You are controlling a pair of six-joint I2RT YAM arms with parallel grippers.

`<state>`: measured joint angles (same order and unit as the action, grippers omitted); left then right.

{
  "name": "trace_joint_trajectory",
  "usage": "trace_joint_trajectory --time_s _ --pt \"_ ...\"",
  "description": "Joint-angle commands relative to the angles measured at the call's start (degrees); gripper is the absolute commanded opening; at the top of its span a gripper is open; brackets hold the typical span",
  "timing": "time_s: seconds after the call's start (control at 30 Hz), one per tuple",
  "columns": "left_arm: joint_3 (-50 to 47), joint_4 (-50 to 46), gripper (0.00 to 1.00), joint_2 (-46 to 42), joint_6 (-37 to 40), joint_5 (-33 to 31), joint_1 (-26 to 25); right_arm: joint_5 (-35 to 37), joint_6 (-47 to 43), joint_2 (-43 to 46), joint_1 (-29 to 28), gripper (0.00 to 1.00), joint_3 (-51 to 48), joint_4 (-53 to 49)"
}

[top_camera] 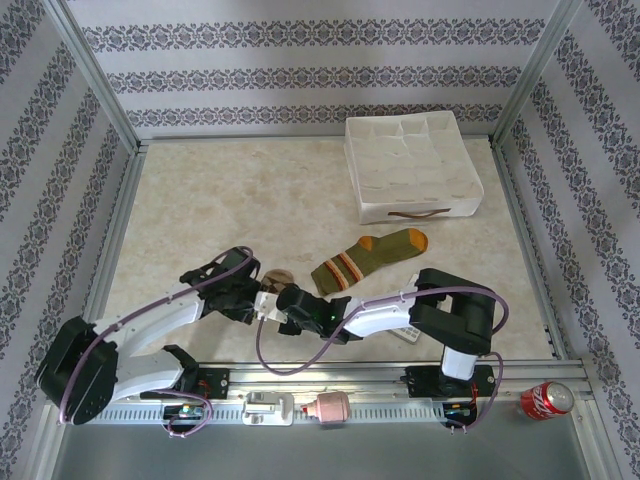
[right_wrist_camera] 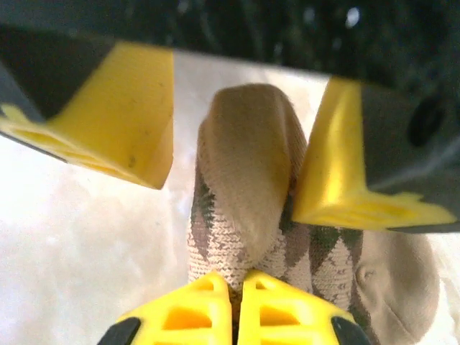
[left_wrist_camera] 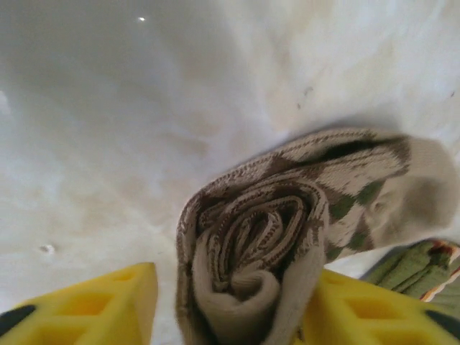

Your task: Roll the socks

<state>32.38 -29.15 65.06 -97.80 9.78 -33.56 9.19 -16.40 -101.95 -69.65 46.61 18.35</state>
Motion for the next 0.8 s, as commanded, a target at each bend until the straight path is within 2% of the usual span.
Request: trace_joint_trajectory --time_s 0.0,0.03,0.1,0.33,0.53,0.77 --pt "1.7 -10.7 0.73 -4.8 1.2 -1.9 0.6 -6.2 5.2 -1.9 3.6 0.00 -3.3 -8.7" --pt "1.9 -11.4 0.78 -5.8 1.4 -2.6 1.0 -7.9 5.9 -2.0 4.1 0.00 -3.5 -8.8" --pt "2.2 -13.0 0.81 -7.8 1.5 -4.5 1.4 -10.2 7.4 -2.0 5.1 0.00 -4.2 -8.2" --pt "1.3 -14.2 0.81 -13.5 2.0 -8.0 2.0 -19.2 12.0 -1.9 9.2 0.00 -5.4 -7.2" --pt "-1.0 -3.4 0.71 -11.9 7.4 -3.3 2.0 -32.9 17.0 -3.9 16.1 0.00 -4.1 -7.1" --pt "-1.8 6.8 0.70 -7.2 10.1 0.7 1.4 -41.5 19.9 -7.8 21.1 0.00 1.7 -13.9"
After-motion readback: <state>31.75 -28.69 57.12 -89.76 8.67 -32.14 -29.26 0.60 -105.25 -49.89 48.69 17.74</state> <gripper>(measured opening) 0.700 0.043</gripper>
